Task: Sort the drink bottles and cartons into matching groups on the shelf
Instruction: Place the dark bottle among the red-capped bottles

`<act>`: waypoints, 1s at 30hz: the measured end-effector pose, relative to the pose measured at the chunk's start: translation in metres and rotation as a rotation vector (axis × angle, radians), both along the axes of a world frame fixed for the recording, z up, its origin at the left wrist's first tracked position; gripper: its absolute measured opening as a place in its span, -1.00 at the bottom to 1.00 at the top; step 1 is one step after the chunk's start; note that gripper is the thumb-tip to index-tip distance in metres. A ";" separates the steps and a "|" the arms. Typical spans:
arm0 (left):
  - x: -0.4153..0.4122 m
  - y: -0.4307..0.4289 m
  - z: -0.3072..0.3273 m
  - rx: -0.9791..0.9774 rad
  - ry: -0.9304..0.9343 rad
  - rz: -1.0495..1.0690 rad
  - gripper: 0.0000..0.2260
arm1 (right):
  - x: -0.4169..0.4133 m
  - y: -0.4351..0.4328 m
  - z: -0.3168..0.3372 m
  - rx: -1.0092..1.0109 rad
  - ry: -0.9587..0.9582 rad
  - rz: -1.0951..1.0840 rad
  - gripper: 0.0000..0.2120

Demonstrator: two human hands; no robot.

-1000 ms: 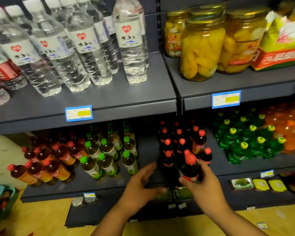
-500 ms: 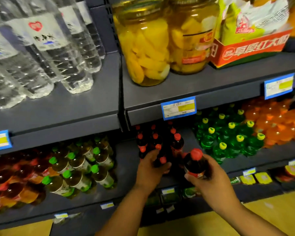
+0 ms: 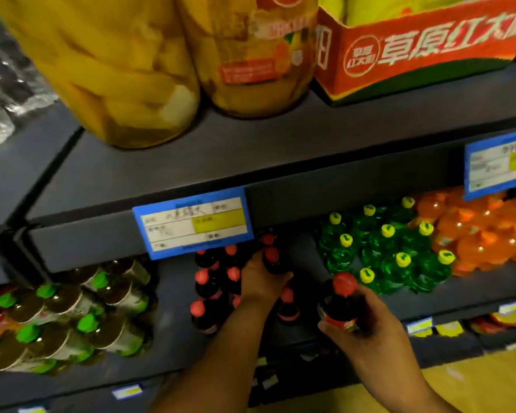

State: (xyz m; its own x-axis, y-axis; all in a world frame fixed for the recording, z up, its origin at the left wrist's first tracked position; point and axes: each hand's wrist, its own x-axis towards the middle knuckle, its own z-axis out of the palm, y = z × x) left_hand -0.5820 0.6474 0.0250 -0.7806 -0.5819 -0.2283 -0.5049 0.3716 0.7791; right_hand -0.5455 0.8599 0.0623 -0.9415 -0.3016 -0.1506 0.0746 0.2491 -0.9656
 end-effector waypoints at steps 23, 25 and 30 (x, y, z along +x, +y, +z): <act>0.048 0.020 0.107 -0.098 0.248 0.105 -0.46 | 0.030 -0.020 0.042 0.090 0.102 -0.140 -0.47; 0.065 0.010 0.122 -0.112 0.319 0.089 -0.45 | 0.037 -0.027 0.055 0.090 0.144 -0.160 -0.52; 0.118 -0.022 0.154 -0.050 0.323 0.041 -0.50 | 0.058 -0.044 0.083 0.026 0.175 -0.188 -0.53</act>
